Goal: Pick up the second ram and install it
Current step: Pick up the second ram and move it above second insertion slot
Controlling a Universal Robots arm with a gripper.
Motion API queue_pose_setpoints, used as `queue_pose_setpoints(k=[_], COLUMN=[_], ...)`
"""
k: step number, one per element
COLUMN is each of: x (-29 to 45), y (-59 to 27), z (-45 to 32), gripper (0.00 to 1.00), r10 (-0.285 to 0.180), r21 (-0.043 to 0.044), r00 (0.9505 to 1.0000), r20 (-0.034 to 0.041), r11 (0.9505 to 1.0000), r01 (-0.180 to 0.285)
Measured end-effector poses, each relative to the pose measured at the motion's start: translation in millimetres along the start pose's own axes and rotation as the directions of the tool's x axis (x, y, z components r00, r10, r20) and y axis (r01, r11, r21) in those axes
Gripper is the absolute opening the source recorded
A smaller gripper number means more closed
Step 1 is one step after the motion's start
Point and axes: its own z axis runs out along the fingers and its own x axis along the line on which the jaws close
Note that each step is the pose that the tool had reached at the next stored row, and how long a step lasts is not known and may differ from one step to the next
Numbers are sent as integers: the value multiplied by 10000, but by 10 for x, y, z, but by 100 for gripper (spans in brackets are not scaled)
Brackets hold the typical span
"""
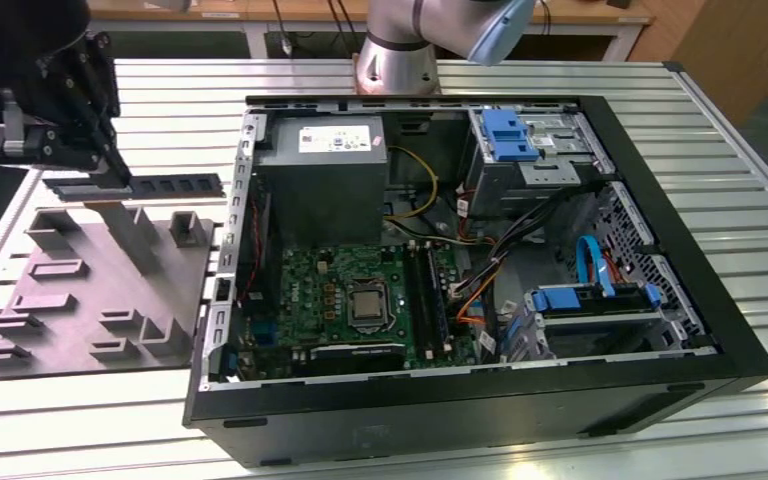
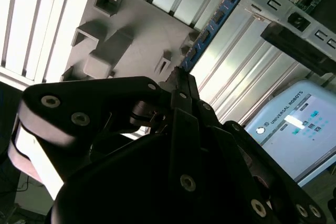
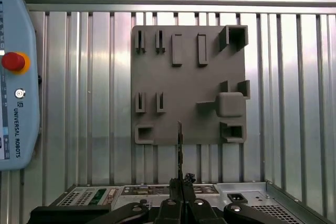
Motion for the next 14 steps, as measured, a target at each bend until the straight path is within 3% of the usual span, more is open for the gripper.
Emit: queue_pose_setpoints(k=[14], x=[-8], y=[-347], z=[-10], gripper=[11], r10=[-1], r21=[0], r00=[10000], r20=[0], r11=[10000], r01=[1])
